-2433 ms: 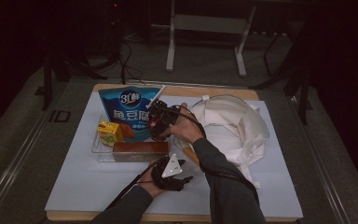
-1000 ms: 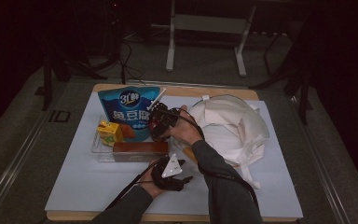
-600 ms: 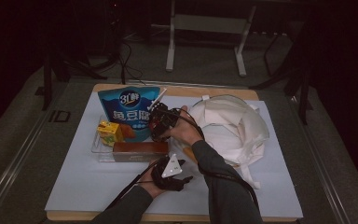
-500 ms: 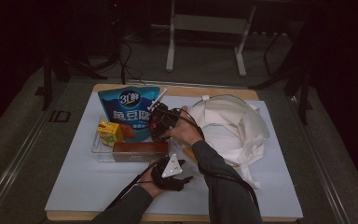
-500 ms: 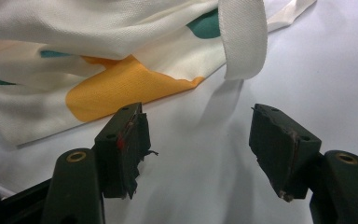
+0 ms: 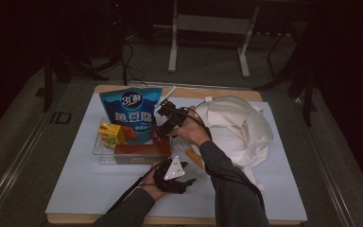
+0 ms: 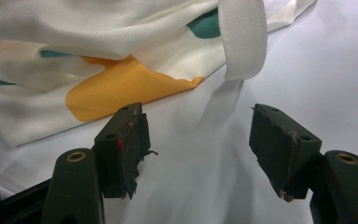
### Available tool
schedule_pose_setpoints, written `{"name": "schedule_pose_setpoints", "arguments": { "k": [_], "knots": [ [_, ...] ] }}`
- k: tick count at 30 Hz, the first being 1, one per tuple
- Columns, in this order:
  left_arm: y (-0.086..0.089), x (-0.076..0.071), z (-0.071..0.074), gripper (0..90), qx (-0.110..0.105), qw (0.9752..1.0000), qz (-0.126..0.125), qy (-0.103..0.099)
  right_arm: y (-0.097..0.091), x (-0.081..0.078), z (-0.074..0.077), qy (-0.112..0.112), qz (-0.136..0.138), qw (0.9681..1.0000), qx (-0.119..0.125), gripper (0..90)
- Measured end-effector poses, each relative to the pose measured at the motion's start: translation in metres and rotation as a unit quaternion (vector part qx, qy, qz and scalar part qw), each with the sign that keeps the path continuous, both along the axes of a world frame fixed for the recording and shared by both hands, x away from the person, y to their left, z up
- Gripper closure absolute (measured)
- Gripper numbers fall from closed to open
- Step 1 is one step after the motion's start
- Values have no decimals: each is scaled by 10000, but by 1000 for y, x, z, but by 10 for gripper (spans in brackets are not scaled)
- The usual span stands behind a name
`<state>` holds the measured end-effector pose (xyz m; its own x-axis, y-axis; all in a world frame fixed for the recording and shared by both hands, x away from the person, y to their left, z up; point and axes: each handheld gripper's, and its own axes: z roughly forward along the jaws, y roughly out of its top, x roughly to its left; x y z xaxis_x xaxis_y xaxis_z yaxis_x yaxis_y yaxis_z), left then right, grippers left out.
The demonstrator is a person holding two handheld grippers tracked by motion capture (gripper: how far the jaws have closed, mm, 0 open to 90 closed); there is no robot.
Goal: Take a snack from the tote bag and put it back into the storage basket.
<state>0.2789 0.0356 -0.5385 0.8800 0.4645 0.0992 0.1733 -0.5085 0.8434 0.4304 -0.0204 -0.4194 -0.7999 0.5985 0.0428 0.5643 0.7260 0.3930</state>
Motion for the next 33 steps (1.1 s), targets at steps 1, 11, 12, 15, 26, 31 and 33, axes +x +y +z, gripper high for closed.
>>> {"name": "schedule_pose_setpoints", "arguments": {
  "k": [1, 11, 12, 15, 26, 31, 33],
  "knots": [
    [0, 0, 0, 358, -3, 10000, 0, 2, -1, 0, 0, -5, -9, 10000, -12, 286],
    [0, 0, 0, 358, -14, 10000, 7, 21, -8, -3, 7, -89, 61, 9999, -38, 310],
    [0, 0, 0, 358, -14, 10000, 7, 20, -8, -3, 8, -95, 65, 9999, -40, 314],
    [0, 0, 0, 359, -11, 10000, 5, 35, -11, -4, 11, -133, 70, 9999, -27, 315],
    [0, 0, 0, 358, -8, 10000, 15, 46, -31, -6, 29, -257, -31, 9997, 45, 330],
    [0, 0, 0, 358, 11, 10000, 4, 38, -48, -7, 34, -310, -117, 9995, 10, 331],
    [1, 1, 0, 359, 16, 10000, 5, 37, -56, -7, 35, -294, -203, 9994, -1, 334]
  ]
}}
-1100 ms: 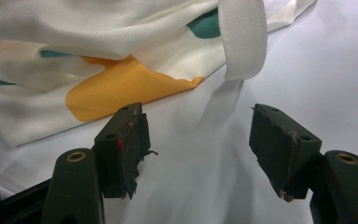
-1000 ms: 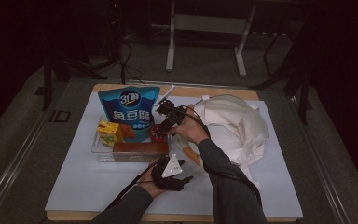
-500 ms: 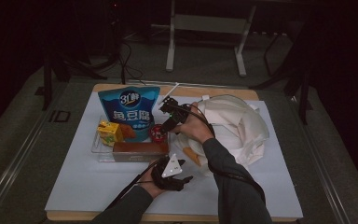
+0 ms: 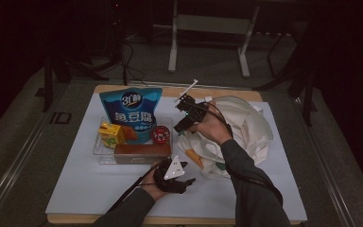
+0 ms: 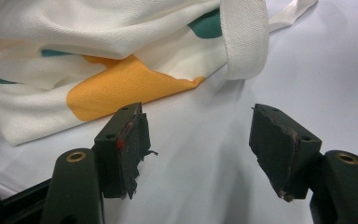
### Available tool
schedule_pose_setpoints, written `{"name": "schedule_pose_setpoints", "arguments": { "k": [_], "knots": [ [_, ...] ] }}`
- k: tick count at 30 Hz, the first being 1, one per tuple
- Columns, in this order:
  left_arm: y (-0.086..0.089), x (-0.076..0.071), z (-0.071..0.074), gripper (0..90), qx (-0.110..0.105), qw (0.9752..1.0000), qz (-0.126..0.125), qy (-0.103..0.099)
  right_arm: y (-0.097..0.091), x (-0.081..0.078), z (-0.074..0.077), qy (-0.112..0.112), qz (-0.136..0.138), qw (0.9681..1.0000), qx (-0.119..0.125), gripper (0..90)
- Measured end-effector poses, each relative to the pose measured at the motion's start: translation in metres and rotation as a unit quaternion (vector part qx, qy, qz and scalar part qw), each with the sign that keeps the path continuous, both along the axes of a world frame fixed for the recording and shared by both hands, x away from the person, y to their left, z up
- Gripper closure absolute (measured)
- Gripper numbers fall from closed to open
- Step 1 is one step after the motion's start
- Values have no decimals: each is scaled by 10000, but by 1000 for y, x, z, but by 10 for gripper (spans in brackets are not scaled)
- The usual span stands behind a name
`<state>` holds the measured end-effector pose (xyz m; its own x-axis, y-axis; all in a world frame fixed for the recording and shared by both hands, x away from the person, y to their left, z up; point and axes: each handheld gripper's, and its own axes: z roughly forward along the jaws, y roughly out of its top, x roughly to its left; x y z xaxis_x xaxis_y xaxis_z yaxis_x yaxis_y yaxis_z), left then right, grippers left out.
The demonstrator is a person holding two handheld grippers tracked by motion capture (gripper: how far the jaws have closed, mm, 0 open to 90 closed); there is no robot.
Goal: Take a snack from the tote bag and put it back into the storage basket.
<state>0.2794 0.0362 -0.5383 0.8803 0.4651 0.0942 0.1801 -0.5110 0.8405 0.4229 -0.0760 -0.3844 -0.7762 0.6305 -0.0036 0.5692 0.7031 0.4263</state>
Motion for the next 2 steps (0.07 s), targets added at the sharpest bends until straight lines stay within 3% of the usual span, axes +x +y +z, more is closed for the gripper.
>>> {"name": "schedule_pose_setpoints", "arguments": {
  "k": [2],
  "knots": [
    [0, 0, 0, 359, 0, 10000, -1, 0, -6, 0, 1, -23, -42, 10000, -1, 337]
  ]
}}
